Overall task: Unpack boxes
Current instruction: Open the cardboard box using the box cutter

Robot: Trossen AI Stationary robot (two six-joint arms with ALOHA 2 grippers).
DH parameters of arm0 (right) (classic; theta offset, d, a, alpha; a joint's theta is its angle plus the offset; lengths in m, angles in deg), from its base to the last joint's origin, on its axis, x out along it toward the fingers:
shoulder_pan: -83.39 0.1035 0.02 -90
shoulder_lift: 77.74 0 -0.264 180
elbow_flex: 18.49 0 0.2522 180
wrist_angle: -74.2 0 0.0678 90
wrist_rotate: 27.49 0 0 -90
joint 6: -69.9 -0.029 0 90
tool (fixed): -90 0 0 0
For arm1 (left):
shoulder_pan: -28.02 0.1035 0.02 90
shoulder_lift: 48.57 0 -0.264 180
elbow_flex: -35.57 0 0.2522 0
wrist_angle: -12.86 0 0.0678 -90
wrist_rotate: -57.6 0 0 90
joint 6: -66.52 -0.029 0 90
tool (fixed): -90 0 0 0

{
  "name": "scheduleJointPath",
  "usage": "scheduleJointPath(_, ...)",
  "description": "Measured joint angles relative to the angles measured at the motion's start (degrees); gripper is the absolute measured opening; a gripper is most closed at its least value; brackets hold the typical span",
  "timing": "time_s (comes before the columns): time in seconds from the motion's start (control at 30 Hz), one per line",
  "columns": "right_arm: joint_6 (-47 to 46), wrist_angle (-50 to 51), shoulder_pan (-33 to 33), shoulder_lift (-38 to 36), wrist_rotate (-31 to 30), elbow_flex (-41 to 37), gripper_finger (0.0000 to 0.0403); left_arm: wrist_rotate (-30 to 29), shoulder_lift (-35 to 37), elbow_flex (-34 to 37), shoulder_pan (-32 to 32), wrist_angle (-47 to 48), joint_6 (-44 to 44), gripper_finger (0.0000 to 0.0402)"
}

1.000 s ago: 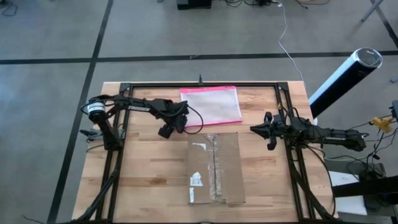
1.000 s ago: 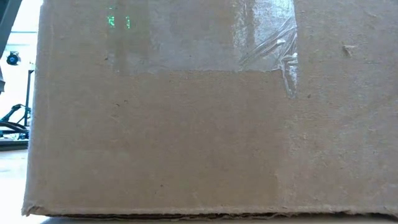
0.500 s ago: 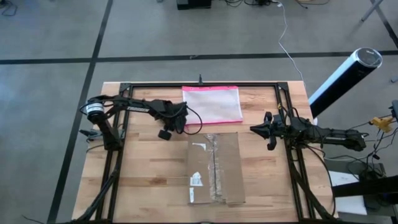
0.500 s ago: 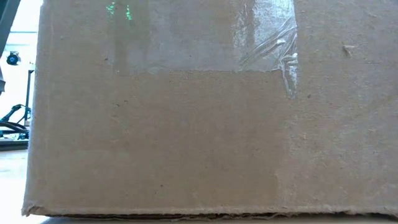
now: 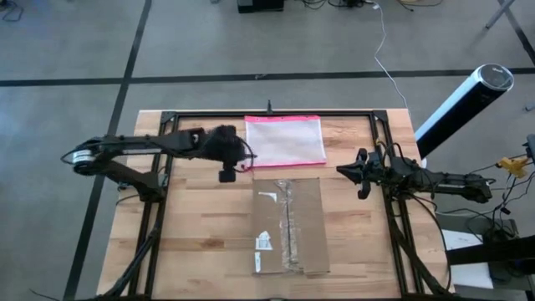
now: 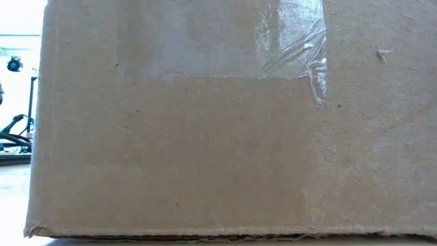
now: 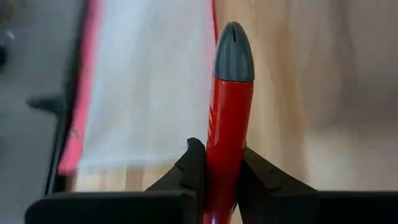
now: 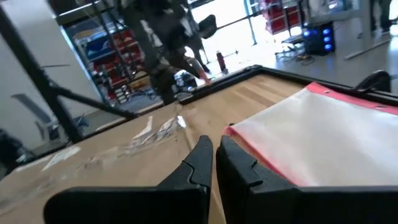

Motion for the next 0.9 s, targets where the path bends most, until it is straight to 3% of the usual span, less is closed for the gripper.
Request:
scheduleJointPath(0.1,0.66,-0.16,0.0,0.0,-0.09,0.0,0.0002,4.55,2.92,-0.02,-2.09,-8.56,6.55,0.004)
scheduleJointPath(0.2,0.64,-0.2,0.0,0.0,-0.09,0.0,0.0002,5.41,3.45,0.37,-5.46,-16.29,9.42,0.004)
scheduleJointPath(0.5,0.2,-6.49,0.04,0.0,1.87,0.0,0.0002,5.6,-4.78,0.24,-13.65,-40.66,11.72,0.004)
scheduleJointPath(0.67,-0.31,-14.59,0.04,0.9,6.51,0.0,0.0002,5.57,-10.41,-3.07,-14.21,-42.8,14.2,0.004)
scheduleJointPath(0.9,-0.77,-19.86,0.04,7.59,6.6,0.0,0.0002,5.17,-18.75,-11.05,-14.19,-44.55,15.84,0.004)
